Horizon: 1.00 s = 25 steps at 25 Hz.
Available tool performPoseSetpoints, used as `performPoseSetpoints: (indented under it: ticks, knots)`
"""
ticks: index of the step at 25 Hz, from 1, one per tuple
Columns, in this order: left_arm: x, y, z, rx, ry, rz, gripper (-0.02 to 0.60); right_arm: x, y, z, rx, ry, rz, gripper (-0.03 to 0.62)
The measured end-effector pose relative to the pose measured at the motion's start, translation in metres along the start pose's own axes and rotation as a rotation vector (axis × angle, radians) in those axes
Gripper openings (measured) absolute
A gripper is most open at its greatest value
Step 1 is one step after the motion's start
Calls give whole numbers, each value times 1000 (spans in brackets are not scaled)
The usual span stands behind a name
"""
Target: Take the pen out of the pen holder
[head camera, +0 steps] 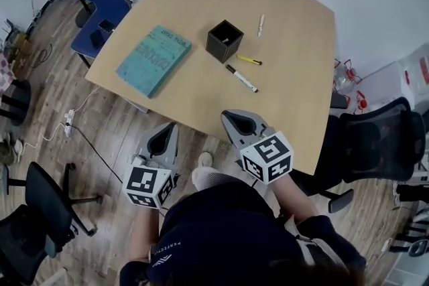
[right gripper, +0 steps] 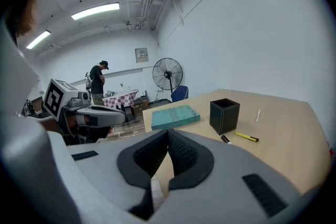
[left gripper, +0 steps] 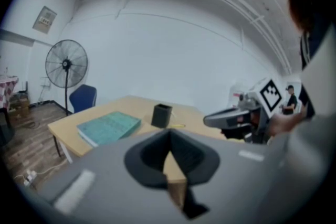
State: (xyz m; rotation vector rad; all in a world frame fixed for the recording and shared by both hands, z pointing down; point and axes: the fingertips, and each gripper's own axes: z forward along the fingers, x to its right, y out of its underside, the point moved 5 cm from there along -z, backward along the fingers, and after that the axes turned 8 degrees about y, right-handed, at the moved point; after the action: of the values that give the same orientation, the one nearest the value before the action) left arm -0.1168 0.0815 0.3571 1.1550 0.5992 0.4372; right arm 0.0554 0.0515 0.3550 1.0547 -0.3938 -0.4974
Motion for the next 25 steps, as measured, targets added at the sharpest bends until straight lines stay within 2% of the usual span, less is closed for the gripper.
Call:
performPoseSetpoints:
  ticks: [6, 15, 20, 25]
  knots:
    - [-19, -14, 38, -13, 56, 12, 5, 24, -9, 23, -13, -2, 33, 2]
    - [-38, -33, 92, -13, 144, 44, 5, 55, -20, 39, 5, 39, 37, 2]
    - [-41, -37, 111, -74, 182, 74, 5, 68, -25, 41, 10, 86, 34, 3]
    - [-41, -48, 128, -95, 224, 120, 5, 77, -33, 41, 19, 115, 53, 3]
